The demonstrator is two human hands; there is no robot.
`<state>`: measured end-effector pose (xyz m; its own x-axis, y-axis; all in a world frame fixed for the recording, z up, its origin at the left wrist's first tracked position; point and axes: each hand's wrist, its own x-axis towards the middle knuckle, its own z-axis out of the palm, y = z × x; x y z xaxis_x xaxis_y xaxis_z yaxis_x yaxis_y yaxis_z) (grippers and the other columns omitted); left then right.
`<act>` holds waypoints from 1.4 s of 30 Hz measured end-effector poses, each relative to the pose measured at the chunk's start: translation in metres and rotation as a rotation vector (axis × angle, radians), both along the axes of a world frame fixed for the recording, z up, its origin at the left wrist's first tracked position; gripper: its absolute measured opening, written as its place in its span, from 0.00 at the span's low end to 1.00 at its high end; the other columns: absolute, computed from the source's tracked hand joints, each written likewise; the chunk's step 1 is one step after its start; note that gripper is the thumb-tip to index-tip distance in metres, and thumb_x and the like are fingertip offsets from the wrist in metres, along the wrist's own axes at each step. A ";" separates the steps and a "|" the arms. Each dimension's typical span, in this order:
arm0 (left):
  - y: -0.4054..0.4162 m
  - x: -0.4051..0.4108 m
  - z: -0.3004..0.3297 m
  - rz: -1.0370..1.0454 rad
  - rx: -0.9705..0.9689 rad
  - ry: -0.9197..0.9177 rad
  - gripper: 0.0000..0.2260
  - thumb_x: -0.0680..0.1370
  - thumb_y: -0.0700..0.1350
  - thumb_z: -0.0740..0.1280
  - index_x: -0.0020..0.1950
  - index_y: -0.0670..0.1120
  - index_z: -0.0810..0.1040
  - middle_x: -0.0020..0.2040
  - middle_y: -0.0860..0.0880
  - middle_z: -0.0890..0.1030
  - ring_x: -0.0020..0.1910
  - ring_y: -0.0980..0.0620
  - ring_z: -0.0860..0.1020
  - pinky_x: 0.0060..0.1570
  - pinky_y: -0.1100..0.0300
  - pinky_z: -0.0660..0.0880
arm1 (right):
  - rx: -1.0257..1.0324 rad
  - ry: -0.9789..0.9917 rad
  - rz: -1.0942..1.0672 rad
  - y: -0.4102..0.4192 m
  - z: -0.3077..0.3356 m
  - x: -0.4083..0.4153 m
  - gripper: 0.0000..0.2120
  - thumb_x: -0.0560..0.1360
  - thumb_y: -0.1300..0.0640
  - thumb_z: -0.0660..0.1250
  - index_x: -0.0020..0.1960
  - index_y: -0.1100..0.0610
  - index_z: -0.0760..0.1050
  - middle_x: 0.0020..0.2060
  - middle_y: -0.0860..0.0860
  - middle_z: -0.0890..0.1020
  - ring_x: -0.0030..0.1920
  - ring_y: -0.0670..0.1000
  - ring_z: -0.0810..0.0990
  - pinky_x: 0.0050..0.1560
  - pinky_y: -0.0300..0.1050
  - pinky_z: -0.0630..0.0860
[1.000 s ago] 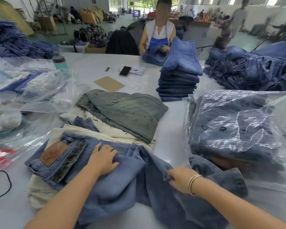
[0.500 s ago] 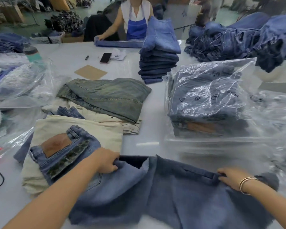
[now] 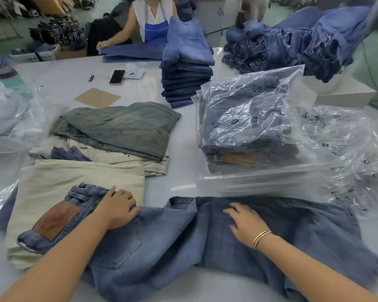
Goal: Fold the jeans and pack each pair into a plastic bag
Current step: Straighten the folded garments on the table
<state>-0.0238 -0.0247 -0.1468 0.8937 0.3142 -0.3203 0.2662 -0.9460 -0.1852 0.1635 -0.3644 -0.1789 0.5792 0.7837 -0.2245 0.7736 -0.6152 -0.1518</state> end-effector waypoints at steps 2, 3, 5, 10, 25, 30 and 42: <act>0.003 0.000 0.009 -0.075 -0.075 -0.069 0.12 0.80 0.55 0.53 0.48 0.51 0.72 0.51 0.50 0.79 0.55 0.50 0.74 0.67 0.51 0.61 | 0.051 0.102 -0.019 0.023 -0.005 -0.012 0.29 0.77 0.55 0.59 0.76 0.50 0.55 0.77 0.47 0.52 0.70 0.53 0.65 0.68 0.46 0.64; 0.005 -0.001 0.017 -0.095 -0.093 -0.123 0.12 0.78 0.57 0.54 0.46 0.50 0.70 0.46 0.49 0.80 0.49 0.47 0.76 0.59 0.52 0.67 | 0.085 0.143 -0.034 0.034 -0.007 -0.016 0.31 0.77 0.56 0.59 0.77 0.49 0.52 0.77 0.46 0.48 0.68 0.53 0.68 0.64 0.47 0.68; 0.020 -0.004 0.027 -0.141 -0.051 -0.284 0.16 0.74 0.59 0.51 0.42 0.49 0.71 0.38 0.48 0.81 0.41 0.44 0.78 0.46 0.53 0.69 | 0.108 0.232 -0.081 0.057 -0.007 -0.020 0.33 0.77 0.58 0.59 0.77 0.46 0.48 0.77 0.43 0.43 0.62 0.55 0.74 0.54 0.47 0.73; 0.080 -0.024 0.040 0.221 0.220 -0.278 0.10 0.76 0.56 0.59 0.48 0.51 0.74 0.50 0.50 0.81 0.52 0.47 0.77 0.49 0.51 0.65 | -0.199 0.209 -0.060 0.086 -0.024 -0.023 0.33 0.79 0.47 0.58 0.77 0.43 0.42 0.76 0.46 0.35 0.76 0.55 0.49 0.70 0.72 0.47; 0.071 -0.032 0.004 0.168 0.254 -0.449 0.13 0.71 0.51 0.73 0.38 0.42 0.78 0.35 0.43 0.78 0.37 0.42 0.77 0.39 0.49 0.71 | -0.240 0.080 0.197 0.103 -0.058 -0.029 0.38 0.66 0.22 0.41 0.72 0.32 0.33 0.74 0.41 0.32 0.76 0.47 0.35 0.59 0.76 0.28; 0.063 -0.027 -0.001 0.242 0.203 -0.430 0.12 0.69 0.48 0.77 0.43 0.42 0.80 0.39 0.43 0.79 0.41 0.40 0.78 0.42 0.46 0.71 | -0.128 0.065 -0.048 0.128 -0.034 -0.049 0.32 0.76 0.35 0.51 0.77 0.44 0.52 0.77 0.47 0.51 0.77 0.50 0.49 0.67 0.74 0.43; 0.111 -0.069 0.026 0.918 -0.209 -0.775 0.16 0.75 0.40 0.63 0.63 0.44 0.74 0.62 0.39 0.74 0.58 0.36 0.73 0.57 0.44 0.72 | -0.044 0.216 0.135 0.179 -0.019 -0.140 0.26 0.77 0.37 0.52 0.70 0.49 0.65 0.70 0.51 0.66 0.72 0.54 0.62 0.71 0.68 0.38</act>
<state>-0.0929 0.0859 -0.1203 0.3430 0.9360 0.0797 0.8240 -0.3405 0.4528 0.0231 -0.1856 -0.1980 0.4049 0.8372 -0.3676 0.8015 -0.5185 -0.2980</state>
